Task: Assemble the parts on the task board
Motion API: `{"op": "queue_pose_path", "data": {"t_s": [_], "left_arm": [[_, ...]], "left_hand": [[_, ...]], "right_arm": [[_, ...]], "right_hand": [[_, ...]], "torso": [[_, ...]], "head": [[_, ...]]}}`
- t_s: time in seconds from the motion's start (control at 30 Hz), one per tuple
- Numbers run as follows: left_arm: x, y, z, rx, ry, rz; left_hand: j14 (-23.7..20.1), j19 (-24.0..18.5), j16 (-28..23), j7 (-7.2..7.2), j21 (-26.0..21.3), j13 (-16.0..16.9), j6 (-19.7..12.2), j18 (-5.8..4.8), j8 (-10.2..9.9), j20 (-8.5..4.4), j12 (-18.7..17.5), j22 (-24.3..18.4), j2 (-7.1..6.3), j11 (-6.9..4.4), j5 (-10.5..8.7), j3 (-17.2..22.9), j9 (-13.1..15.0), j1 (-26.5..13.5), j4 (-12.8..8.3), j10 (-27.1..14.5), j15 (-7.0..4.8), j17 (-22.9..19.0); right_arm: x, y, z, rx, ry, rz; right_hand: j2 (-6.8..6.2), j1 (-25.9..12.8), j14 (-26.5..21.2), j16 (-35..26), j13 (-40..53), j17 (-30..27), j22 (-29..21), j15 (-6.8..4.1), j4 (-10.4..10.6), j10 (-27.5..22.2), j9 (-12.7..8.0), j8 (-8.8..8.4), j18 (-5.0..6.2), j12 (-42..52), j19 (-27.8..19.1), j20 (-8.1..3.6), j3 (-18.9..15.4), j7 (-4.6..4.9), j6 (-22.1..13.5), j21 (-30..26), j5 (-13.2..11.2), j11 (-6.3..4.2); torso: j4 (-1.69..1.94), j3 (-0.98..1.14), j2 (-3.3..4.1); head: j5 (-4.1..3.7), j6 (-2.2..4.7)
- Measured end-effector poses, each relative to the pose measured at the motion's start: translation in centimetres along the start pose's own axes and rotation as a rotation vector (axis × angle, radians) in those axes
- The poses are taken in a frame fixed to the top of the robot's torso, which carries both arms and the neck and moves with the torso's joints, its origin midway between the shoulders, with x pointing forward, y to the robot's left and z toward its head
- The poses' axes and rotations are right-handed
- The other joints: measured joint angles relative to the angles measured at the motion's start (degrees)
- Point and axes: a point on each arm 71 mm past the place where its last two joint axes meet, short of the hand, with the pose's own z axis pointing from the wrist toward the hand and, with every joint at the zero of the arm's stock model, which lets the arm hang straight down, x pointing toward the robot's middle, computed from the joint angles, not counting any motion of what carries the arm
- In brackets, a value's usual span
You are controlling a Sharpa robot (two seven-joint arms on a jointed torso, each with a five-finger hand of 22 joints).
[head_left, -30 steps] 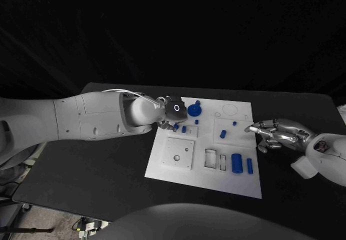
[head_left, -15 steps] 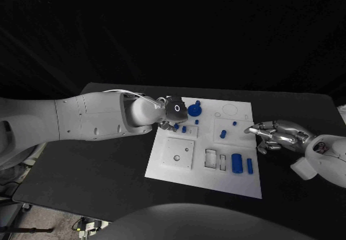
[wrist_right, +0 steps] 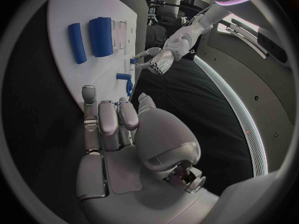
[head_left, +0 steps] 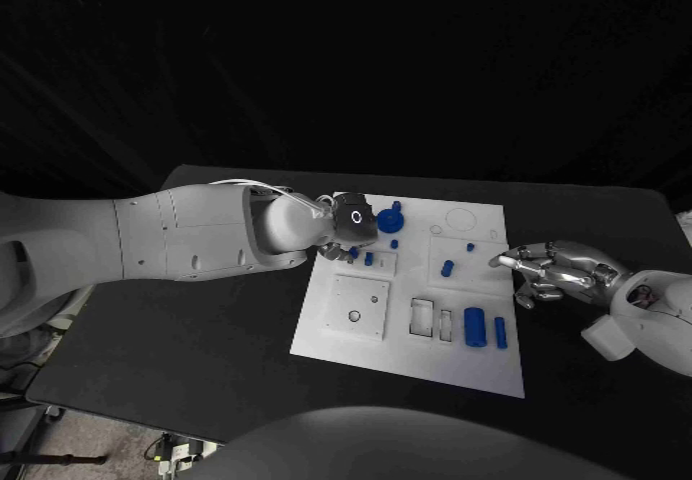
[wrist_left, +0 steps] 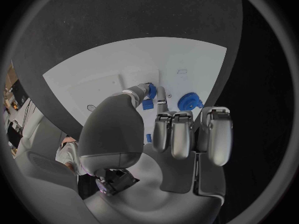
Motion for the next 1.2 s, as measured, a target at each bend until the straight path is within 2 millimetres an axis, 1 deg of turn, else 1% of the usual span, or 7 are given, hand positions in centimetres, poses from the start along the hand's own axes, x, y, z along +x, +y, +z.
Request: {"op": "queue_pose_path", "data": {"t_s": [0.07, 0.3, 0.53, 0.67, 0.97, 1.1, 1.2], "left_arm": [[0.0, 0.0, 0.0, 0.001, 0.000, 0.000], [0.0, -0.1, 0.2, 0.002, 0.001, 0.001], [0.1, -0.1, 0.2, 0.005, 0.005, 0.001], [0.1, -0.2, 0.2, 0.009, 0.006, -0.003], [0.6, 0.1, -0.7, -0.013, 0.003, -0.045], [0.6, 0.5, -1.5, -0.068, -0.005, -0.122], [0.3, 1.0, -2.0, -0.127, -0.008, -0.209]], "left_hand": [[0.0, 0.0, 0.0, 0.00, -0.1, 0.0, 0.0, 0.00, 0.3, 0.00, 0.0, 0.0, 0.83, 0.00, -0.27, 0.6, 0.4, 0.2, -0.1, 0.0, 0.00, 0.0], [0.0, -0.2, 0.0, 0.00, -0.9, 0.0, -0.4, 0.00, 0.9, 0.21, 0.0, 0.0, 1.66, 0.00, -0.67, 1.7, 1.3, 0.8, -0.9, 0.0, 0.00, 0.0], [-0.2, 0.0, 0.0, 0.10, -0.9, 0.0, -0.5, 0.00, 2.1, 0.42, 0.0, 0.0, 2.72, 0.21, -0.94, 2.8, 2.8, 1.8, -3.3, 0.2, 0.19, 0.0], [0.0, 0.0, 0.0, 0.31, -0.9, 0.0, 0.5, -0.01, 2.9, 0.42, 0.0, 0.0, 3.04, 0.21, -0.83, 3.3, 3.6, 2.1, -4.5, 0.2, 0.40, 0.0], [0.0, 0.0, 0.0, 1.85, -0.7, 0.0, 2.1, 0.00, 4.7, 0.42, 0.0, 0.0, 4.22, 0.41, -0.66, 4.6, 4.6, 1.2, -4.9, 0.0, 0.40, 0.0], [0.0, 0.0, 0.0, 2.35, 0.1, 0.0, 2.6, 0.00, 4.7, 0.42, 0.0, 0.0, 4.35, 0.41, 0.92, 6.4, 4.6, 1.0, -5.1, 0.0, 0.40, 0.0], [0.0, 0.0, 0.0, 2.78, 0.1, 0.0, 3.0, 0.00, 4.7, 0.42, 0.0, 0.0, 4.34, 0.41, 3.39, 6.6, 4.6, 1.0, -5.2, 0.0, 0.40, 0.0]], "right_arm": [[0.0, 0.0, 0.0, 0.000, 0.001, 0.001], [0.0, 0.0, 0.1, -0.001, 0.002, 0.006], [0.1, 0.0, 0.1, -0.001, 0.003, 0.010], [0.1, 0.0, 0.1, 0.000, 0.004, 0.011], [0.0, 0.0, 0.0, 0.002, 0.001, 0.014], [-0.1, -0.1, 0.0, 0.004, -0.001, 0.015], [-0.1, -0.1, 0.0, 0.005, -0.001, 0.015]], "right_hand": [[0.00, 0.0, 0.0, 0.0, 0.0, 0.0, 0.0, 0.00, -0.2, 0.0, 0.0, 0.00, 0.00, 0.0, 0.0, 0.00, 0.2, 0.00, 0.0, 0.0, 0.1, 0.00], [0.23, 0.2, 0.0, 0.0, 0.0, 0.0, 0.0, 0.00, -0.2, 0.0, 0.0, 0.00, 0.00, 0.0, 0.0, 0.00, 0.2, 0.00, 0.0, 0.0, 0.2, 0.00], [0.23, 0.2, 0.0, 0.0, -0.2, 0.0, 0.0, 0.00, -0.3, -0.2, -0.1, 0.00, 0.00, 0.0, 0.0, 0.00, 0.3, 0.00, 0.0, 0.0, 0.5, -0.20], [0.23, 0.2, 0.0, 0.0, -0.2, 0.0, 0.0, 0.00, -0.3, -0.2, -0.1, 0.00, 0.00, 0.0, 0.0, 0.00, 0.3, 0.00, 0.0, 0.0, 0.5, -0.21], [0.23, 0.2, 0.0, 0.0, -0.2, 0.0, 0.0, 0.00, -0.3, -0.2, -0.1, 0.00, 0.00, 0.0, 0.0, 0.00, 0.3, 0.00, 0.0, 0.0, 0.5, -0.21], [0.01, 0.5, 0.0, 0.0, -0.5, -0.2, 0.0, 0.00, -0.5, -0.5, -0.1, 0.00, -0.01, 0.0, -0.2, 0.20, 0.5, 0.00, 0.0, 0.0, 0.5, 0.10], [0.02, 0.5, 0.0, 0.0, -0.5, -0.2, 0.0, 0.00, -0.5, -0.7, -0.1, 0.00, -0.01, 0.0, -0.2, 0.20, 0.5, 0.00, 0.0, 0.0, 0.7, -0.09]], "torso": [[0.00, 0.00, 0.01], [0.00, -0.01, 0.02], [-0.01, -0.01, 0.01], [0.01, -0.01, -0.02], [0.03, -0.01, -0.03], [0.05, 0.00, -0.06], [0.06, 0.00, -0.07]], "head": [[-0.02, 0.00], [-0.05, 0.00], [-0.02, 0.00], [-0.02, 0.00], [-0.21, 0.00], [-0.42, 0.00], [-0.46, 0.00]]}}
